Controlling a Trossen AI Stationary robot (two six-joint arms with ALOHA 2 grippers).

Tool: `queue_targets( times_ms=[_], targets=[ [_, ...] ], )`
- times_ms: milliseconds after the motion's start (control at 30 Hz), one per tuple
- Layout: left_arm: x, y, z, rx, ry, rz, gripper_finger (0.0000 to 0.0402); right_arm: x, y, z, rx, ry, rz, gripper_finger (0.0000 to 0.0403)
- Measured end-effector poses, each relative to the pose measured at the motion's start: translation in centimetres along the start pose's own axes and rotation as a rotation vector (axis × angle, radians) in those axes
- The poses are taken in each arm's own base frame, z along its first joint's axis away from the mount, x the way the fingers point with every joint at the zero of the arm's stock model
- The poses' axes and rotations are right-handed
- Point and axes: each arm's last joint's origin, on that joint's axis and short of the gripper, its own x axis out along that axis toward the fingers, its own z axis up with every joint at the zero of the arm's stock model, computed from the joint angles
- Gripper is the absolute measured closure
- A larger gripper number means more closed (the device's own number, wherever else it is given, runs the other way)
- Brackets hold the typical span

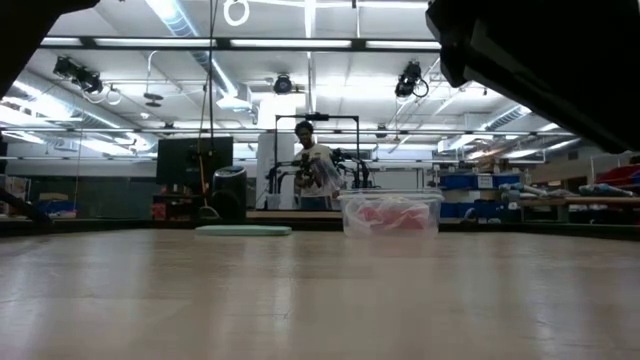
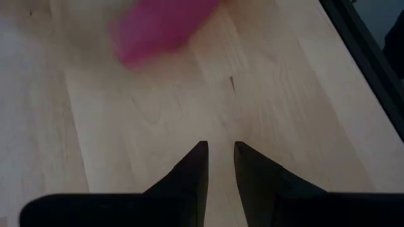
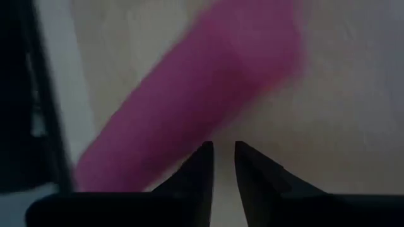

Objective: Roll bandage
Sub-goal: Roll the pink bandage, then open the transparent zip bag

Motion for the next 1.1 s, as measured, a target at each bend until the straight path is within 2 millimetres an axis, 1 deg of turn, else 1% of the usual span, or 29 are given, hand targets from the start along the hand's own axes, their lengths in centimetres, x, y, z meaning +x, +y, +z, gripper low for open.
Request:
queue_targets(
  times_ms=[233,333,433,533,600,700,800,967,1100],
  targets=[
    [0.0,0.1,0.1,-0.001,-0.008,0.005,0.0321,0.0,0.0,-0.1,0.036,0.000,0.001,0.0337],
    [-0.1,-0.5,0.1,0.011,-0.011,0.007,0.0321,0.0,0.1,-0.3,0.069,0.032,0.012,0.0337],
    [-0.5,-2.3,0.4,0.063,-0.050,0.027,0.0325,-0.2,0.1,-0.6,0.102,0.008,0.009,0.0339],
    [-1.2,-4.6,1.4,0.123,-0.173,-0.014,0.0333,-0.5,0.1,-0.6,0.122,-0.077,0.004,0.0343],
    [-1.1,-6.0,1.9,0.143,-0.274,-0.050,0.0340,-0.8,0.0,-0.7,0.127,-0.131,-0.014,0.0346],
    [-0.7,-7.2,1.9,0.142,-0.347,-0.092,0.0349,-1.0,-0.3,-0.7,0.145,-0.178,-0.043,0.0350],
    [0.3,-7.6,1.6,0.068,-0.401,-0.147,0.0354,-1.0,-0.5,-0.7,0.145,-0.201,-0.060,0.0351],
    [1.6,-8.0,1.0,-0.003,-0.506,-0.186,0.0355,-1.1,-1.0,-0.5,0.131,-0.292,-0.111,0.0351],
    [2.3,-7.9,0.7,-0.053,-0.596,-0.225,0.0355,-1.2,-2.0,-0.1,0.157,-0.352,-0.209,0.0351]
  ],
)
